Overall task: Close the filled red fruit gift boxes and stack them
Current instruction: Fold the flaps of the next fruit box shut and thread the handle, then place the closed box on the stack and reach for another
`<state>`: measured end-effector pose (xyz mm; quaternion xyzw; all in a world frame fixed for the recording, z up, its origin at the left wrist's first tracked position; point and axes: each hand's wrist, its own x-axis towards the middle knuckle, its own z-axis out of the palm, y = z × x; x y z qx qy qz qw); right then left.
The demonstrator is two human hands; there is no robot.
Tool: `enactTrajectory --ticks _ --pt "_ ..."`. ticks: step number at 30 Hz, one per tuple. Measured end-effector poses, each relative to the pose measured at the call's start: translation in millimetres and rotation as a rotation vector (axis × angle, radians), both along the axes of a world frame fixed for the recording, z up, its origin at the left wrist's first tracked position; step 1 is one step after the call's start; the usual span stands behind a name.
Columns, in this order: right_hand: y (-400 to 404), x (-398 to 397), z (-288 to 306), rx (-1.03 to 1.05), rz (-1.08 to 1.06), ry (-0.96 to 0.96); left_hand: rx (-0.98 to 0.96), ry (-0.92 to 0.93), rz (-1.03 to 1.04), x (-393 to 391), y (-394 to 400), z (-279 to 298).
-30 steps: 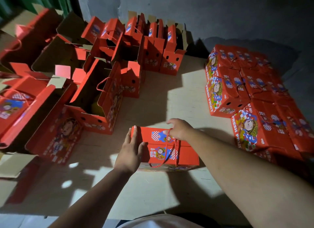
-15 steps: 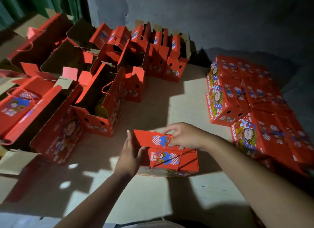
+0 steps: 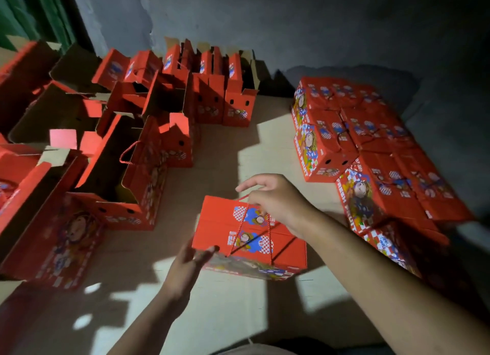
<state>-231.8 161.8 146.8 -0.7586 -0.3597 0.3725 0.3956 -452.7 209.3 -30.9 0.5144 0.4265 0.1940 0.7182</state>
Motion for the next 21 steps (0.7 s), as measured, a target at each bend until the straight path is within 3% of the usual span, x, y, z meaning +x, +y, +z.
enactTrajectory --ticks 3,10,21 --pt "-6.4 14.1 4.3 0.046 -0.111 0.009 0.072 0.018 -0.108 12.8 -3.2 1.3" --pt "-32.2 40.8 2.5 0.098 -0.234 -0.009 -0.115 0.031 -0.334 81.7 -28.9 9.0" --pt "-66.8 119.0 -17.9 0.112 -0.461 0.013 -0.179 0.065 -0.379 211.8 -42.8 6.6"
